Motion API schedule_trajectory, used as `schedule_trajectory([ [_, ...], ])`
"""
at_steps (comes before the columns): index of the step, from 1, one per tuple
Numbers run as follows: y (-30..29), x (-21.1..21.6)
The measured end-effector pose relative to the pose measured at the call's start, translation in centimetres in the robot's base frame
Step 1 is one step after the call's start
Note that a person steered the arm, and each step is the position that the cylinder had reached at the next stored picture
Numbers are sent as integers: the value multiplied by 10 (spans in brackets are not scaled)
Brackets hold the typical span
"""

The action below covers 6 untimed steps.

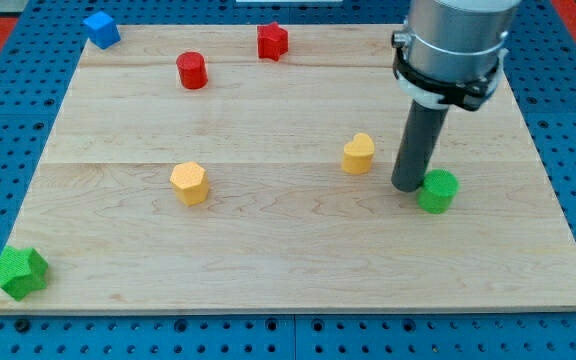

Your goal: Slide the green circle towards the bottom right of the board

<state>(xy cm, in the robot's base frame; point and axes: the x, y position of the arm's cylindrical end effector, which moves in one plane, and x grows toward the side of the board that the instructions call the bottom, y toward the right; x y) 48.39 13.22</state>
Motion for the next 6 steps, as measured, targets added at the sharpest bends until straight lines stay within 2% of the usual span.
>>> schedule_trajectory([
  [1, 26, 16],
  [3, 45, -14],
  [4, 79, 16],
  [6, 82, 85],
])
